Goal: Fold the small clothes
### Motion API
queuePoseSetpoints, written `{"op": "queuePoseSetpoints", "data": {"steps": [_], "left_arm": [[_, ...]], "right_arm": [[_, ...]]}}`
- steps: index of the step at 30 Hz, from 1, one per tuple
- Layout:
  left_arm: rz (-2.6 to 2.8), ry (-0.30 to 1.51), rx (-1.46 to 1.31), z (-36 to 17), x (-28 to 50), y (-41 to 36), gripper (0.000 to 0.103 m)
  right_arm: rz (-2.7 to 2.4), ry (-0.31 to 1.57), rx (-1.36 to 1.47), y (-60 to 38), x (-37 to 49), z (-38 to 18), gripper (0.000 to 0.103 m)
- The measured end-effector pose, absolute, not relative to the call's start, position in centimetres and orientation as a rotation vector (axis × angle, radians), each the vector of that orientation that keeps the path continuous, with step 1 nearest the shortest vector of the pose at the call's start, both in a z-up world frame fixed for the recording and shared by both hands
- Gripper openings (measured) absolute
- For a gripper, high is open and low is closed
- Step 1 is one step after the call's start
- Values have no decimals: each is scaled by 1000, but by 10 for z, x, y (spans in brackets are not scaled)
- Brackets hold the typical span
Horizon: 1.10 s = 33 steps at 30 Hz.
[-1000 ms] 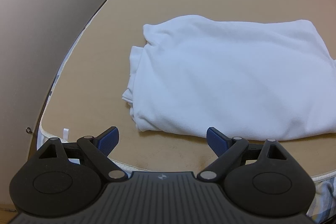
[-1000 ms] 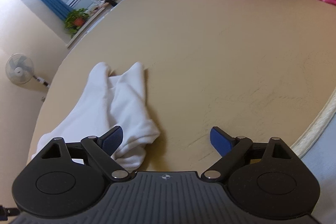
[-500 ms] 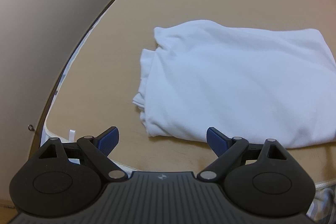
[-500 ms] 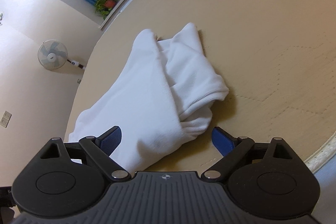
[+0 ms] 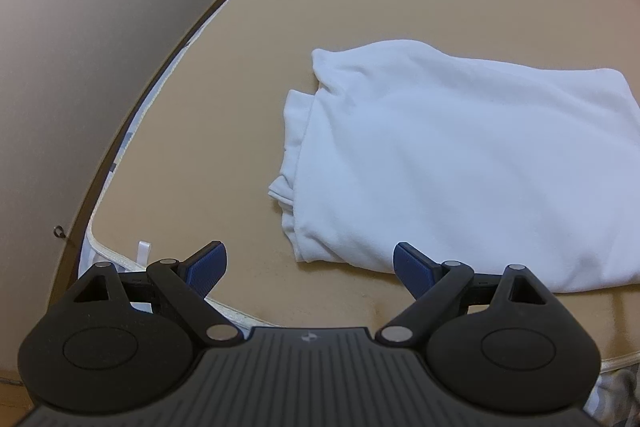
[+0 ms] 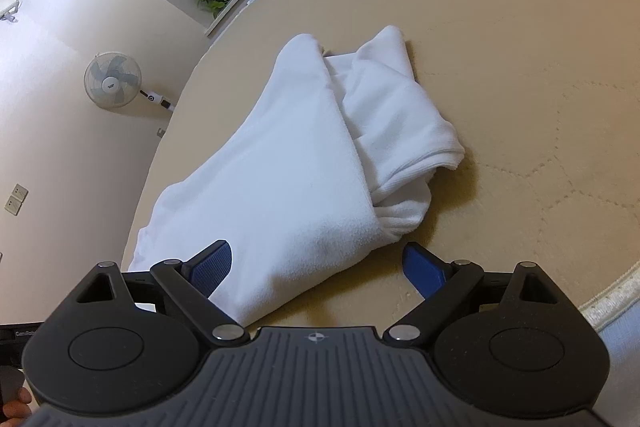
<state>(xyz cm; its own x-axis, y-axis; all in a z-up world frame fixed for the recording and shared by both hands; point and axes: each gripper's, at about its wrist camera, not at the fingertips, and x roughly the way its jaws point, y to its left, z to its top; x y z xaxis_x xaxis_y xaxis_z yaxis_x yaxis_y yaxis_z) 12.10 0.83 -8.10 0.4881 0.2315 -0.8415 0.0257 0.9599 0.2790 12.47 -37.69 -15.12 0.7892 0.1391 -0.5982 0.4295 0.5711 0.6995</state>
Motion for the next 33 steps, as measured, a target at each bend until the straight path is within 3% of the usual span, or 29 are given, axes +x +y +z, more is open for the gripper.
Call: {"op": "queuePoseSetpoints", "data": {"steps": [22, 28, 30, 31, 33], "left_arm": [[191, 1130, 148, -106, 130, 71, 93], [236, 1165, 91, -120, 140, 96, 93], [269, 1179, 63, -127, 147, 106, 93], [287, 1188, 46, -131, 151, 112, 93], [332, 1215, 17, -141, 160, 124, 93]], "right_arm": [[-422, 652, 974, -385, 123, -154, 94], [-372, 623, 1184, -397, 157, -163, 94], [-451, 573, 1246, -405, 158, -167, 65], [-501, 574, 1272, -409, 158, -170, 22], [-498, 573, 1291, -411, 158, -174, 22]]}}
